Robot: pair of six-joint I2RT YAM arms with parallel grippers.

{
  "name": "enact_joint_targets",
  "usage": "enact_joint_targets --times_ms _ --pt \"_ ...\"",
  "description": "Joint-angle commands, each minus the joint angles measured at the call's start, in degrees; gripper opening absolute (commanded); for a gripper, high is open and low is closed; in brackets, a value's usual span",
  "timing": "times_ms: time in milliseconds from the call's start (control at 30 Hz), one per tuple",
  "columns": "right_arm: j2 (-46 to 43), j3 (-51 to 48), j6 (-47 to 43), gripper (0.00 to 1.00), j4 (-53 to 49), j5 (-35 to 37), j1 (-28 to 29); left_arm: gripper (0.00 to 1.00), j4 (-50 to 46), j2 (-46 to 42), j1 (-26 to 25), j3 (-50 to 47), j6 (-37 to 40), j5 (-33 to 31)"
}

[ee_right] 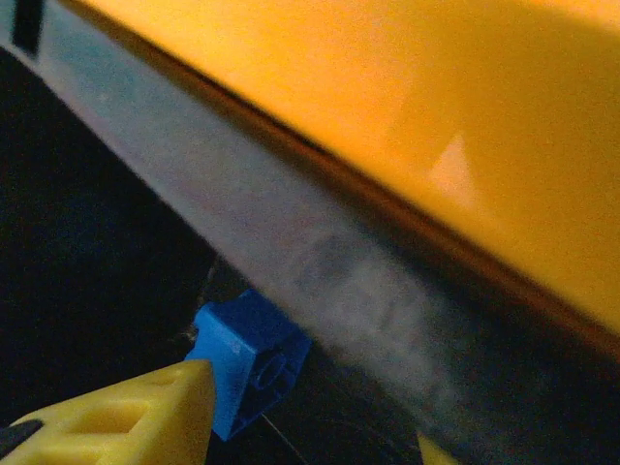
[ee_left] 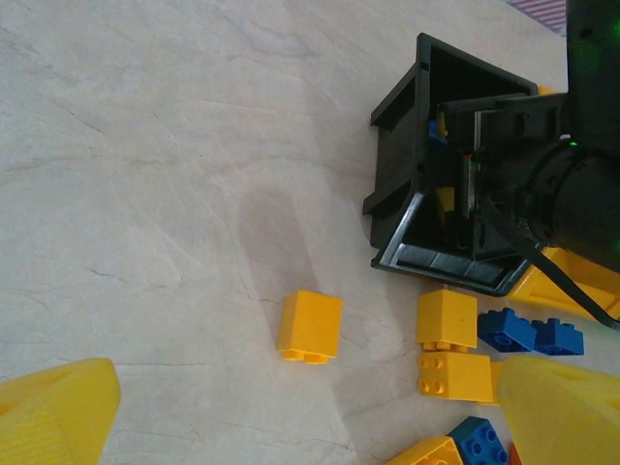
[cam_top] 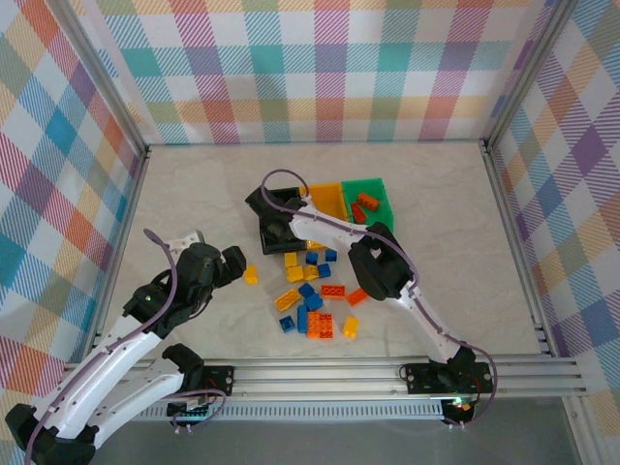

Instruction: Sort the legos into containers by color

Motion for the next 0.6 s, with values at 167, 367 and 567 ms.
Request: enact_joint_targets --times_ms 167,367,567 --pt "0.71 2.49 3.26 0.59 1.81 -0.03 0.61 1.0 0.28 -0.43 0.49 0.08 1.09 0.04" --pt "4.96 7.99 6.98 0.61 -3.96 -1.77 0.28 1.0 0.15 -0.75 0.54 -0.01 1.3 -0.02" --pt "7.04 7.81 9.3 0.56 -6.74 -5.23 -0.08 1.0 -0.1 -0.6 0.54 0.09 1.66 -0.22"
